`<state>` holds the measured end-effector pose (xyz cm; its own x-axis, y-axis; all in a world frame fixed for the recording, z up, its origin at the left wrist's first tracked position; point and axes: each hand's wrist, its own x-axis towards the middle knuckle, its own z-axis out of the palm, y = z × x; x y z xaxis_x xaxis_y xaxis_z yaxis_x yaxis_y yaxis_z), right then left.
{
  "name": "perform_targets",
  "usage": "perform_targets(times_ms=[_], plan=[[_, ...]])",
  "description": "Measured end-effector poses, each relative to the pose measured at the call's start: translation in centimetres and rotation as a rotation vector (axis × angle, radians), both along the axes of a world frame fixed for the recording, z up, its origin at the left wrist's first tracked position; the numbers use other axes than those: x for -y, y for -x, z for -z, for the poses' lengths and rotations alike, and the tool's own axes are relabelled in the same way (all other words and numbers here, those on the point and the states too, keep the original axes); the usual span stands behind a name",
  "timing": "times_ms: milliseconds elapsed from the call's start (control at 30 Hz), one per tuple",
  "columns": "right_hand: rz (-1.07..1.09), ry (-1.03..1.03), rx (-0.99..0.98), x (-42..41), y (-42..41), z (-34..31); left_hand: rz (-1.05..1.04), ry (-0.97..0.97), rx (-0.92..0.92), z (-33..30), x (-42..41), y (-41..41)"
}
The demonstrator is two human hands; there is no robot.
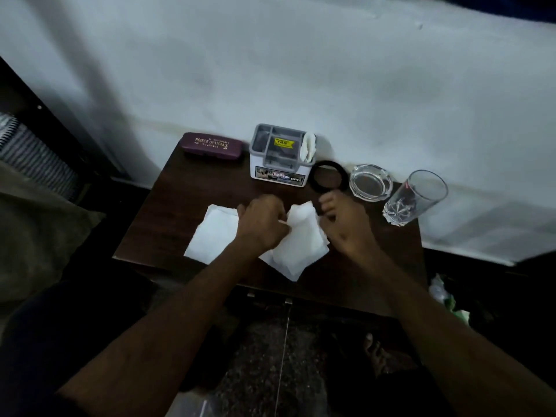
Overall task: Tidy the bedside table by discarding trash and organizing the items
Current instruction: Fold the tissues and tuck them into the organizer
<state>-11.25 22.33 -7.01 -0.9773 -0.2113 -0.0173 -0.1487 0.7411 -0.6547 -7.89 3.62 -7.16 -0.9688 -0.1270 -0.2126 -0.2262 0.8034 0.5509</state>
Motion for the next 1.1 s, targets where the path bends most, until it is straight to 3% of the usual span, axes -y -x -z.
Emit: perform_targets(times_ms=[167,367,567,733,1100], plan=[[0.021,0.260,0.210,-1.4,-2.1,1.5,0.048,-0.331,-0.053,-1.8,1.5,0.9],[0.087,0.723,0.380,-1.2,-2.7,-0.3,0.016,-0.708,0.003,-4.3,1.3,-0.1],[0.184,0.802,0.385,-1.0,-2.9,-1.4,-0.198,-1.012,0.082,-4.6,1.5,-0.8],[0.112,0.888,0.499,-0.7,-3.3,-2.6,-0.191,-0.954,-0.039,-4.4,1.4,-1.4],[-0.070,0.928,0.420,-0.4,-1.0,-6.7,-0.014,-0.945,-0.333,-6.3,3.0,-0.8]])
